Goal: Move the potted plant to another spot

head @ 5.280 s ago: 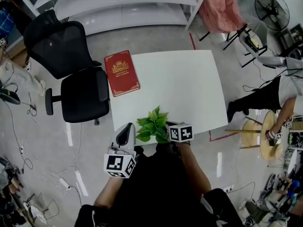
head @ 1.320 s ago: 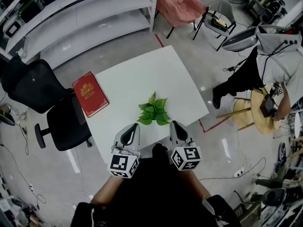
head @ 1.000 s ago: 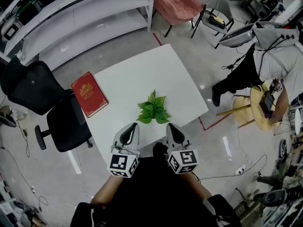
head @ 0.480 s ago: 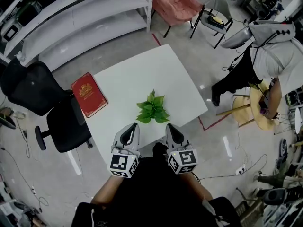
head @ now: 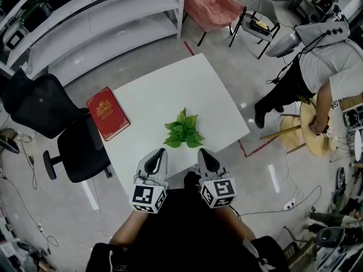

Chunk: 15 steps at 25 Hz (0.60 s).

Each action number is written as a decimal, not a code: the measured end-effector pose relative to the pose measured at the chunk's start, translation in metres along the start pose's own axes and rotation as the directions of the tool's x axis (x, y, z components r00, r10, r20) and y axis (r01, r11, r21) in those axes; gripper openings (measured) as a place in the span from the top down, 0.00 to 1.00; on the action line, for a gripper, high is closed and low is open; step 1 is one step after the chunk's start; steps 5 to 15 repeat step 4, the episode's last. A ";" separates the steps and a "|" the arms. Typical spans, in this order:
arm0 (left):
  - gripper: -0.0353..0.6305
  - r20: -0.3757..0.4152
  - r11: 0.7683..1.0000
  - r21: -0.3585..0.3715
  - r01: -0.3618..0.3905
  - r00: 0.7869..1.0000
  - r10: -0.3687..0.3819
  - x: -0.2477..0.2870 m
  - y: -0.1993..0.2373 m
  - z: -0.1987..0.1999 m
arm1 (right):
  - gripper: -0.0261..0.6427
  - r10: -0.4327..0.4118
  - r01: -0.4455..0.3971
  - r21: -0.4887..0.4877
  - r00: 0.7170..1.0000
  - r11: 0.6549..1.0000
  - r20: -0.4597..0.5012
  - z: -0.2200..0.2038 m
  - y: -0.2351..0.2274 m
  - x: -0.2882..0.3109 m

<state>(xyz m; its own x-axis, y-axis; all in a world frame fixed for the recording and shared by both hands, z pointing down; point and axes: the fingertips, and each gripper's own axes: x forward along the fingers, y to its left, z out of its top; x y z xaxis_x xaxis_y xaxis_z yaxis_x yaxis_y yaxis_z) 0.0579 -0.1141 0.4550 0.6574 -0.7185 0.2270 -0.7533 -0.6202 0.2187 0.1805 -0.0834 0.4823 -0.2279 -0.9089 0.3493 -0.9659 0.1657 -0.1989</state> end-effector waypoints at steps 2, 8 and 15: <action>0.92 0.001 1.000 0.001 0.002 1.000 -0.002 0.001 -0.002 0.000 | 0.94 0.001 -0.001 -0.002 1.000 1.000 -0.003 -0.001 -0.001 0.000; 0.92 0.002 1.000 0.003 0.003 1.000 -0.003 0.001 -0.003 0.001 | 0.94 0.002 -0.002 -0.004 1.000 1.000 -0.006 -0.001 -0.002 -0.001; 0.92 0.002 1.000 0.003 0.003 1.000 -0.003 0.001 -0.003 0.001 | 0.94 0.002 -0.002 -0.004 1.000 1.000 -0.006 -0.001 -0.002 -0.001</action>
